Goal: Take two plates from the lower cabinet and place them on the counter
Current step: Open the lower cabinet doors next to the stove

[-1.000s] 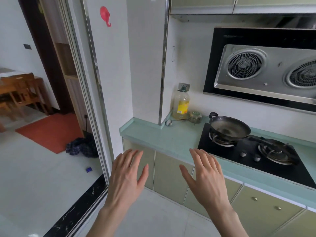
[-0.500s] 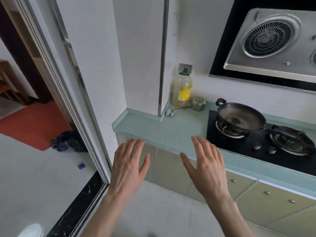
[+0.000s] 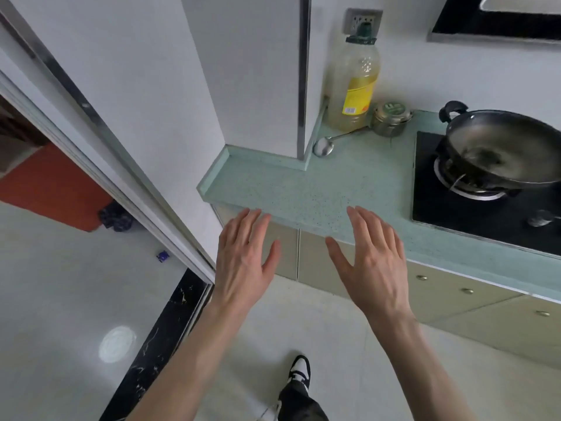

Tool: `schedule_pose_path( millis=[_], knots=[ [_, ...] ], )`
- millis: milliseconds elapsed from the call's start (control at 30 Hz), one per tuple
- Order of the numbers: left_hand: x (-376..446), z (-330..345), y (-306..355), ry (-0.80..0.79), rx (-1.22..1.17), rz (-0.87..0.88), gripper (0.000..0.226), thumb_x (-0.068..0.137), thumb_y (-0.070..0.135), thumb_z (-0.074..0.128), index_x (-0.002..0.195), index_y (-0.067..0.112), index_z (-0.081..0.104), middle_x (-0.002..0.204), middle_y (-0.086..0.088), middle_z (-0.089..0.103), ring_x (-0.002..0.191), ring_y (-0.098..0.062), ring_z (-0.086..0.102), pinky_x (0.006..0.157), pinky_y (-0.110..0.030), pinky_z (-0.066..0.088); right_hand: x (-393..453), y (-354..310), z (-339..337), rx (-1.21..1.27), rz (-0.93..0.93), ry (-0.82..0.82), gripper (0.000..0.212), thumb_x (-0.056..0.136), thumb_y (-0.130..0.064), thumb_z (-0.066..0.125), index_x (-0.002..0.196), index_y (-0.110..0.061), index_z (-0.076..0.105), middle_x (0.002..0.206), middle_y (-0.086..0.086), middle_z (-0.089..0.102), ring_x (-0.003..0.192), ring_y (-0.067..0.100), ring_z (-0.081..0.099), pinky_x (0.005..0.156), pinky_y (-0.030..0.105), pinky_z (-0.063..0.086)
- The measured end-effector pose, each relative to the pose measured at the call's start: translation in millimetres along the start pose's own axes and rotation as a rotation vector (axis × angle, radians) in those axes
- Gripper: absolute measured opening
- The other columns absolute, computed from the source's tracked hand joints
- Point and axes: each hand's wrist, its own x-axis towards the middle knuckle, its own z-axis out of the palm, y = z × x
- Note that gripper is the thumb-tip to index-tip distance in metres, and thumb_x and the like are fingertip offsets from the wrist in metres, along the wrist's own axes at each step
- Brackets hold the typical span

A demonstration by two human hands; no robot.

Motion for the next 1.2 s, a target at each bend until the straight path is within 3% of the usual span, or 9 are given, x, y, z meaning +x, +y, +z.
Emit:
schedule_pose_path(
  millis=[200, 467, 733, 900, 967, 1033, 1133, 1200],
  knots=[
    [16.7, 51.3, -28.5, -0.056, -0.010, -0.007, 0.044, 0.100, 0.030, 0.058, 0.138, 0.007, 0.059, 0.141, -0.010, 0.060, 0.140, -0.031, 0.049, 0.112, -0.050, 0.042, 16.0, 3.5, 63.8, 0.007, 0.032, -0.059, 0.060, 0.101, -0.050, 0.051, 0.146, -0.011, 0.052, 0.146, 0.009, 0.057, 0.136, 0.032, 0.051, 0.113, 0.048, 0.039],
    [28.1, 143.0, -80.8, -0.094, -0.108, 0.038, 0.040, 0.101, 0.030, 0.058, 0.135, 0.009, 0.062, 0.136, -0.006, 0.064, 0.136, -0.026, 0.052, 0.111, -0.047, 0.043, 14.5, 15.3, 167.4, 0.044, 0.193, -0.008, 0.055, 0.102, -0.048, 0.052, 0.142, -0.010, 0.057, 0.141, 0.007, 0.062, 0.128, 0.031, 0.058, 0.112, 0.051, 0.041],
    [-14.2, 234.5, -137.2, -0.139, -0.182, 0.111, 0.039, 0.101, 0.033, 0.053, 0.130, 0.010, 0.065, 0.129, -0.003, 0.067, 0.128, -0.026, 0.057, 0.109, -0.045, 0.046, -26.2, 18.3, 262.9, -0.012, 0.259, -0.036, 0.056, 0.102, -0.053, 0.046, 0.141, -0.014, 0.059, 0.140, 0.003, 0.062, 0.125, 0.029, 0.060, 0.111, 0.049, 0.041],
    [-34.8, 298.0, -150.0, -0.253, -0.241, -0.021, 0.040, 0.099, 0.038, 0.049, 0.130, 0.017, 0.063, 0.125, 0.004, 0.066, 0.121, -0.022, 0.059, 0.101, -0.036, 0.048, -48.5, 22.8, 325.5, 0.049, 0.346, -0.123, 0.064, 0.101, -0.065, 0.035, 0.141, -0.019, 0.056, 0.140, -0.004, 0.061, 0.126, 0.023, 0.059, 0.102, 0.044, 0.047],
    [-34.7, 317.7, -144.7, -0.283, -0.323, -0.122, 0.039, 0.099, 0.037, 0.049, 0.132, 0.019, 0.060, 0.124, 0.007, 0.066, 0.117, -0.018, 0.058, 0.095, -0.035, 0.050, -47.2, 24.2, 344.7, 0.257, 0.481, -0.135, 0.061, 0.101, -0.065, 0.037, 0.143, -0.024, 0.053, 0.139, -0.011, 0.060, 0.125, 0.013, 0.058, 0.099, 0.041, 0.050],
    [-27.9, 332.6, -135.4, -0.292, -0.498, -0.263, 0.036, 0.100, 0.032, 0.053, 0.135, 0.023, 0.058, 0.125, 0.012, 0.065, 0.118, -0.011, 0.056, 0.094, -0.032, 0.052, -36.9, 24.9, 357.6, 0.638, 0.691, -0.096, 0.047, 0.102, -0.055, 0.046, 0.142, -0.030, 0.052, 0.133, -0.021, 0.062, 0.122, 0.000, 0.059, 0.100, 0.037, 0.051],
    [-4.0, 345.4, -117.9, -0.303, -0.901, -0.587, 0.036, 0.101, 0.015, 0.056, 0.137, 0.023, 0.058, 0.126, 0.011, 0.067, 0.115, 0.001, 0.061, 0.092, -0.013, 0.048, -11.7, 23.6, 365.4, 1.239, 0.973, 0.024, 0.032, 0.109, -0.029, 0.047, 0.139, -0.027, 0.057, 0.126, -0.012, 0.072, 0.118, 0.006, 0.067, 0.105, 0.041, 0.051],
    [14.0, 348.9, -107.8, -0.295, -1.117, -0.759, 0.037, 0.100, 0.004, 0.055, 0.132, 0.019, 0.063, 0.122, 0.007, 0.071, 0.109, 0.001, 0.065, 0.095, -0.017, 0.051, 2.7, 27.1, 368.1, 1.543, 1.059, 0.105, 0.034, 0.109, -0.019, 0.044, 0.140, -0.022, 0.057, 0.128, -0.006, 0.073, 0.119, 0.012, 0.069, 0.105, 0.040, 0.051]
  ],
)
